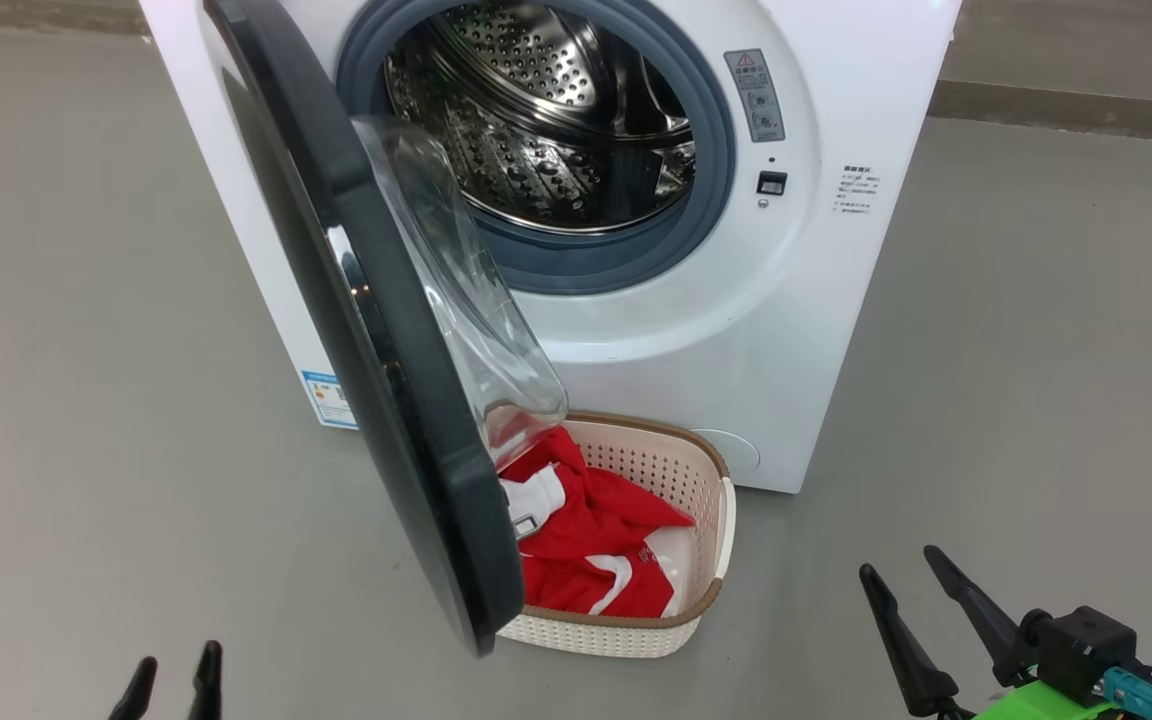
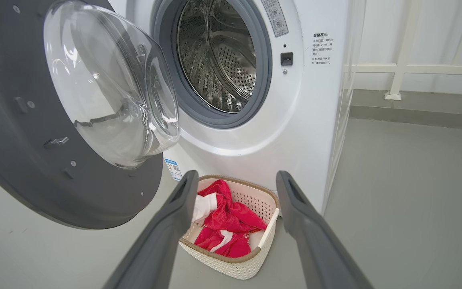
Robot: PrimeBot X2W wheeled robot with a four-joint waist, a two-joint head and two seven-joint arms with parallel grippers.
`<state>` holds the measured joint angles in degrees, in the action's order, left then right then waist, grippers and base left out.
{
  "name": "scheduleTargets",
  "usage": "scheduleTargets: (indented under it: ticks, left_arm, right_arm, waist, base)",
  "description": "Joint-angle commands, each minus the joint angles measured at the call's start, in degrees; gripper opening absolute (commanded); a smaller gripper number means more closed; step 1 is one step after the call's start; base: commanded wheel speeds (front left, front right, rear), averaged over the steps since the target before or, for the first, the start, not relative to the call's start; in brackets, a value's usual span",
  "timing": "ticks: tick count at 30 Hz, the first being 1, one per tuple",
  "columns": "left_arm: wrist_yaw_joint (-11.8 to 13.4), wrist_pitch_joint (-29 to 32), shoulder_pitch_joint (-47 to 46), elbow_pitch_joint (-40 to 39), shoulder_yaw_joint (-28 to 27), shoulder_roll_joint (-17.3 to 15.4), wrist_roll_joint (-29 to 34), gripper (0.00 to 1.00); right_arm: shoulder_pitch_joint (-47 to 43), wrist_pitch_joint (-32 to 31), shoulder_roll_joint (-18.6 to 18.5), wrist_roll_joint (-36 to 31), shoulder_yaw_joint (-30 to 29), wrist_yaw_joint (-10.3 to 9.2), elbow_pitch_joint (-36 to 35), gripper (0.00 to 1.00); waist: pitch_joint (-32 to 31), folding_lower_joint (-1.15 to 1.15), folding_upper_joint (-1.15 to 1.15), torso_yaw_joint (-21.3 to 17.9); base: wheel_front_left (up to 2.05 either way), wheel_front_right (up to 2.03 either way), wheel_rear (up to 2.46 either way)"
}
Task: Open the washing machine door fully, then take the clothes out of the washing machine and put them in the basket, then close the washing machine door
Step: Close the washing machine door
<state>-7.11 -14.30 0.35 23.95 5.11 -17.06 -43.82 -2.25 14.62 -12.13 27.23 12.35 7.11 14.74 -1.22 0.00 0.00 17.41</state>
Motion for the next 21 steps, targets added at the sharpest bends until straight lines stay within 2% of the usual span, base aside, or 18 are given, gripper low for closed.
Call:
scheduleTargets:
  ticks: [1,3,4,5,6,9,14,21]
  left_arm:
    - [-0.4,-0.7,-0.7,-1.8,-3.0,-0.7,2.1,1.00]
    - [-0.4,-0.7,0.4,-3.9,-5.3,1.2,8.7,1.00]
    - [-0.4,-0.7,1.4,-6.4,-8.0,3.2,14.9,1.00]
    - [-0.4,-0.7,1.4,-6.4,-8.0,3.2,14.9,1.00]
    - [-0.4,-0.7,2.3,-9.1,-10.1,5.1,21.1,1.00]
    - [-0.4,-0.7,3.4,-12.8,-13.2,8.3,27.7,1.00]
    - [-0.4,-0.7,4.6,-16.2,-16.2,11.9,33.4,1.00]
    - [-0.4,-0.7,5.5,-16.9,-17.3,13.5,35.2,1.00]
  right_arm:
    - [1.1,0.4,-1.1,0.4,0.6,0.37,-1.4,1.00]
    - [1.2,0.4,-1.1,0.3,0.2,0.37,-1.5,1.00]
    - [1.2,0.4,-1.1,0.3,-0.2,0.37,-1.7,1.00]
    - [1.2,0.4,-1.1,0.3,-0.2,0.37,-1.7,1.00]
    - [1.2,0.4,-1.0,0.3,-0.7,0.37,-2.0,1.00]
    - [1.2,0.4,-0.9,0.3,-1.1,0.37,-2.4,1.00]
    - [1.2,0.4,-0.9,0.3,-1.7,0.37,-2.7,1.00]
    - [0.7,0.4,-0.7,0.1,-1.8,0.37,-2.3,1.00]
  waist:
    - [0.0,0.00,0.00,0.0]
    - [-0.1,0.00,0.00,0.0]
    - [-0.2,0.00,0.00,-0.1]
    - [-0.2,0.00,0.00,-0.1]
    - [-0.2,0.00,0.00,-0.1]
    - [-0.2,0.00,0.00,-0.2]
    - [-0.2,0.00,0.00,-0.3]
    - [-0.3,0.00,0.00,-0.3]
  base:
    - [0.00,0.00,0.00]
    - [0.00,0.00,0.00]
    - [0.00,0.00,0.00]
    - [0.00,0.00,0.00]
    - [0.00,0.00,0.00]
    - [0.00,0.00,0.00]
    - [0.00,0.00,0.00]
    - [0.00,0.00,0.00]
